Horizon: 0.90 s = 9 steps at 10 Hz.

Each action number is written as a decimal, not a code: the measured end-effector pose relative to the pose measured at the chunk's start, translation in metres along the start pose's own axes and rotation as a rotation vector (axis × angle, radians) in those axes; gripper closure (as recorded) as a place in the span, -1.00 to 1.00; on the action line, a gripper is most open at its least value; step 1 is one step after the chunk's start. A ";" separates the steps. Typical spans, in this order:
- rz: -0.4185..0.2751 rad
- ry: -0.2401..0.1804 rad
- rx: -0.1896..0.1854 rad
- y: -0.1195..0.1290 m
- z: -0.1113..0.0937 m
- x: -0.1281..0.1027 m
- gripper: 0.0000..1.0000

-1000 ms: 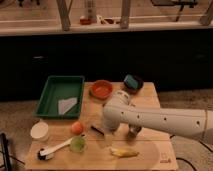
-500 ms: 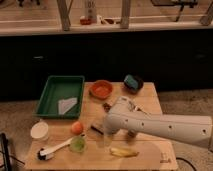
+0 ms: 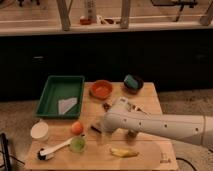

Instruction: Place eraser in paper cup

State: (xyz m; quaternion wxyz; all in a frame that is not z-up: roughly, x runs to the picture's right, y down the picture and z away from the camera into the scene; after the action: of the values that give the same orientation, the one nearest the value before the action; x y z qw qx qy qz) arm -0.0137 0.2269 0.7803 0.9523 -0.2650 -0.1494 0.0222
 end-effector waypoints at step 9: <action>0.015 -0.046 -0.078 -0.012 0.047 0.004 -0.30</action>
State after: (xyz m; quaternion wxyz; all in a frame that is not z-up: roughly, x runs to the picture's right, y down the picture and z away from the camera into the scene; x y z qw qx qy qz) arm -0.0245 0.2407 0.8252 0.9374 -0.3024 -0.1700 0.0294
